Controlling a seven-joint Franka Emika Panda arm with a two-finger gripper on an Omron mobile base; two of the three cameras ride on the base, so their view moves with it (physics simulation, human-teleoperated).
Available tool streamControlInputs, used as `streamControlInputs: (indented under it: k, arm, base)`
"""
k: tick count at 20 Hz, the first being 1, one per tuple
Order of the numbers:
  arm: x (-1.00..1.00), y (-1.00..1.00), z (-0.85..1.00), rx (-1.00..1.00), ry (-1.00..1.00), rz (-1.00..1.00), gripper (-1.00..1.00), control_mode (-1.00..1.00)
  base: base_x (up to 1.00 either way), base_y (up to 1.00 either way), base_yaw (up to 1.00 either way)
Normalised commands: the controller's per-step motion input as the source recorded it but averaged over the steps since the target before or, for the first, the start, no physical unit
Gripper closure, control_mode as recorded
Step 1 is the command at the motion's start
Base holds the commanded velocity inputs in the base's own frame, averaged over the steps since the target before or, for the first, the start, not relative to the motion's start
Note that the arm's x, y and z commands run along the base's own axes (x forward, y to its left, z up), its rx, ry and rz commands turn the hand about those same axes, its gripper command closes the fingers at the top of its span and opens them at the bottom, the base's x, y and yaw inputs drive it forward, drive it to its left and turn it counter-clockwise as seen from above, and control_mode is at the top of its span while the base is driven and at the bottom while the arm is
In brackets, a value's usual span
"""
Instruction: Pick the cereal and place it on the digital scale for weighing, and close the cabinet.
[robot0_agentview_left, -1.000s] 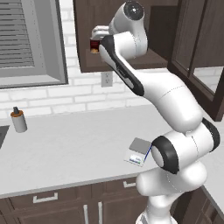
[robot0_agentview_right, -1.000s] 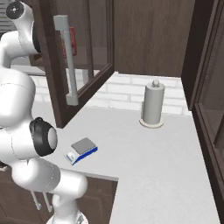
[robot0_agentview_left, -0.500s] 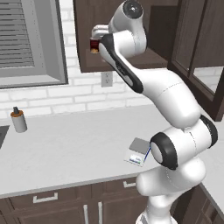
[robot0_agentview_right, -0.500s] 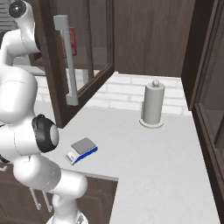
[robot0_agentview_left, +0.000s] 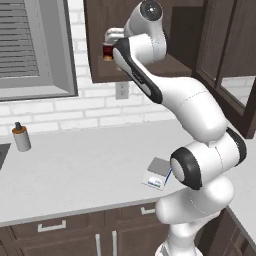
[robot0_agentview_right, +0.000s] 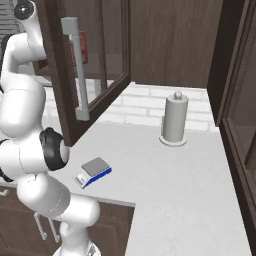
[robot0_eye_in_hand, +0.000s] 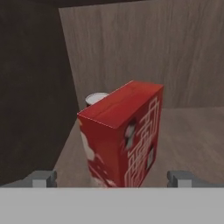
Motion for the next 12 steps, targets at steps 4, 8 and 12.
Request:
streamControlInputs:
  k: [4,8,12]
  arm:
    - [0.17,0.01,0.0,0.0,0.0,0.0,-1.0,-1.0]
    - [0.23,0.02,0.0,0.0,0.01,0.0,-1.0,-1.0]
    - [0.17,0.11,0.0,-0.02,0.02,-0.01,-1.0,-1.0]
  base:
    - [0.0,0.0,0.0]
    - [0.0,0.0,0.0]
    - [0.0,0.0,0.0]
